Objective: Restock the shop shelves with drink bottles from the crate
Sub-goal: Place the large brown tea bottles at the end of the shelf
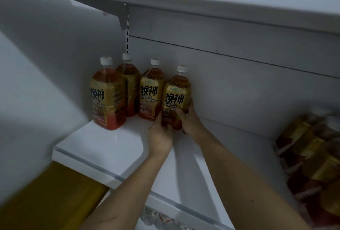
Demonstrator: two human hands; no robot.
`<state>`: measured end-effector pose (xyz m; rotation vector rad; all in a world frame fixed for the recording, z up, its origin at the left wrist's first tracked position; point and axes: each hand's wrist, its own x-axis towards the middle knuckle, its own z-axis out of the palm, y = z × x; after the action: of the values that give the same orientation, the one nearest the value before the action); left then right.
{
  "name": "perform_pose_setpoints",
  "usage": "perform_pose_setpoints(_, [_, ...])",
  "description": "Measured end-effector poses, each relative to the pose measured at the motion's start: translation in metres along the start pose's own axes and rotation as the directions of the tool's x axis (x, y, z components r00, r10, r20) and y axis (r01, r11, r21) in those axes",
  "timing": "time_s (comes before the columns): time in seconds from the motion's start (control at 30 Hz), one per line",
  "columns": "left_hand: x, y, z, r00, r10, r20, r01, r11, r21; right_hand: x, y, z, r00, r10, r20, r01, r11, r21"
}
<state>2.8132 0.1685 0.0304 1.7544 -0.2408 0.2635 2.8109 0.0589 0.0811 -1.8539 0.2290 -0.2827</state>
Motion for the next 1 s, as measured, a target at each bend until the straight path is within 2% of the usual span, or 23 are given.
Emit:
perform_pose_setpoints(0.2, [0.001, 0.004, 0.0, 0.999, -0.038, -0.018, 0.037, 0.999, -0.034, 0.003, 0.013, 0.009, 0.999, 0.043, 0.001, -0.043, 0.999, -0.007])
perform_pose_setpoints(0.33, [0.0, 0.005, -0.001, 0.999, -0.04, -0.035, 0.039, 0.999, -0.022, -0.022, 0.028, 0.009, 0.996, 0.083, 0.017, -0.081, 0.993, -0.091])
perform_pose_setpoints(0.5, [-0.003, 0.008, -0.005, 0.997, -0.073, -0.018, 0.072, 0.997, -0.031, -0.061, 0.018, 0.0, 0.994, 0.095, 0.057, -0.088, 0.99, -0.113])
perform_pose_setpoints(0.63, [-0.014, 0.014, -0.014, 0.995, -0.092, 0.025, 0.091, 0.995, 0.032, -0.095, 0.017, -0.014, 0.982, 0.17, 0.078, -0.139, 0.943, -0.303])
perform_pose_setpoints(0.73, [-0.034, 0.024, -0.018, 0.99, -0.081, 0.117, 0.05, 0.967, 0.248, -0.121, 0.028, -0.019, 0.991, 0.065, 0.121, 0.023, 0.79, -0.613])
perform_pose_setpoints(0.83, [-0.061, 0.031, -0.021, 0.963, -0.063, 0.264, -0.07, 0.883, 0.465, -0.146, 0.04, -0.021, 0.986, -0.022, 0.166, 0.142, 0.641, -0.754])
perform_pose_setpoints(0.93, [-0.094, 0.037, -0.025, 0.892, -0.12, 0.435, -0.257, 0.659, 0.707, -0.176, 0.038, -0.032, 0.974, 0.0, 0.228, 0.184, 0.589, -0.787])
perform_pose_setpoints(1.0, [-0.121, 0.042, -0.027, 0.872, -0.176, 0.457, -0.302, 0.541, 0.785, -0.2, 0.038, -0.041, 0.969, 0.019, 0.248, 0.192, 0.574, -0.796])
